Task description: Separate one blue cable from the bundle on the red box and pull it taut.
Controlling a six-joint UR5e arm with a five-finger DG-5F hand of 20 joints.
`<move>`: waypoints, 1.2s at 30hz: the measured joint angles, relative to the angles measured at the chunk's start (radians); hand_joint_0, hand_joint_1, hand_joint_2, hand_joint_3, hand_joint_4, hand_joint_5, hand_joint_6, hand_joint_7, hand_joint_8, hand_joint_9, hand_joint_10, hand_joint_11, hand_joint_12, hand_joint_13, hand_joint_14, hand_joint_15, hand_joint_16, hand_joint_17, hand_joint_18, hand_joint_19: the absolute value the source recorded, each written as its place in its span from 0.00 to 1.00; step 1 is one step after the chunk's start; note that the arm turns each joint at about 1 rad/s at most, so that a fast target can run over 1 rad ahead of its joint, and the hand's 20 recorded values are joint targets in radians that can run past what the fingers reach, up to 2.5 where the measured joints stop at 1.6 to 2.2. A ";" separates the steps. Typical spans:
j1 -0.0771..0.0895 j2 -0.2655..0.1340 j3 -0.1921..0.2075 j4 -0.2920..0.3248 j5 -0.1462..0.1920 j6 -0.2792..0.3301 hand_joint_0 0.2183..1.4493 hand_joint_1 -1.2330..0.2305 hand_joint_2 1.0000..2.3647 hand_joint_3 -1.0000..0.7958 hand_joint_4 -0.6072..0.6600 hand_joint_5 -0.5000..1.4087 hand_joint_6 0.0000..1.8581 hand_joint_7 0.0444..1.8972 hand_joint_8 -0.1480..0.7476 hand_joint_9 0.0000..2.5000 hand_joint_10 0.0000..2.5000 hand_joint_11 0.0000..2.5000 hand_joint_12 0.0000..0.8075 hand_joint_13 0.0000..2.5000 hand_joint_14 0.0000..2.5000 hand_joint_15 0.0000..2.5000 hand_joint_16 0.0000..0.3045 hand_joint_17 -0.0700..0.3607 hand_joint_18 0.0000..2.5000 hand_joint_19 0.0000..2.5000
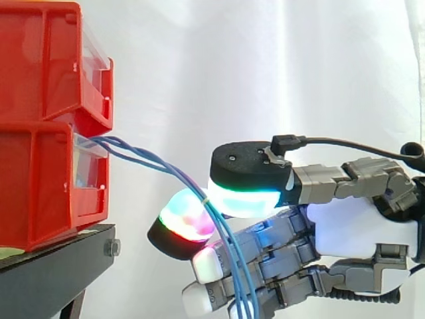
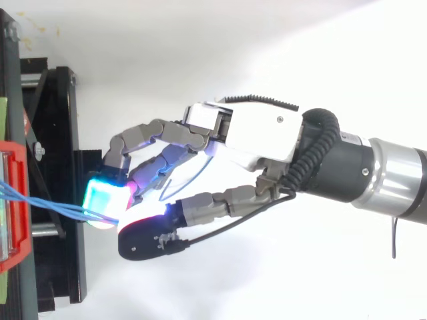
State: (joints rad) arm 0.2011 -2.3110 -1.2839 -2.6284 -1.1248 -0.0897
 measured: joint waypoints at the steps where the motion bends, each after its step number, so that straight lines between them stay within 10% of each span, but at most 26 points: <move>1: 0.002 0.002 0.000 -0.007 0.001 0.001 0.29 0.32 0.01 0.44 0.64 0.19 0.41 0.54 0.57 0.36 0.00 0.20 0.49 0.32 0.00 0.14 0.19 0.47 0.31 0.24; 20: 0.018 0.005 0.000 -0.019 0.011 0.024 0.29 0.26 0.00 0.28 0.65 0.19 0.43 0.59 0.57 0.39 0.01 0.22 0.47 0.34 0.00 0.15 0.17 0.44 0.31 0.24; 36: 0.019 0.005 0.000 -0.019 0.013 0.024 0.30 0.39 0.01 0.46 0.63 0.20 0.40 0.57 0.60 0.41 0.00 0.20 0.52 0.37 0.00 0.15 0.20 0.48 0.33 0.24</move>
State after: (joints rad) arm 0.2196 -2.3056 -1.2841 -2.6477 -1.1122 -0.0657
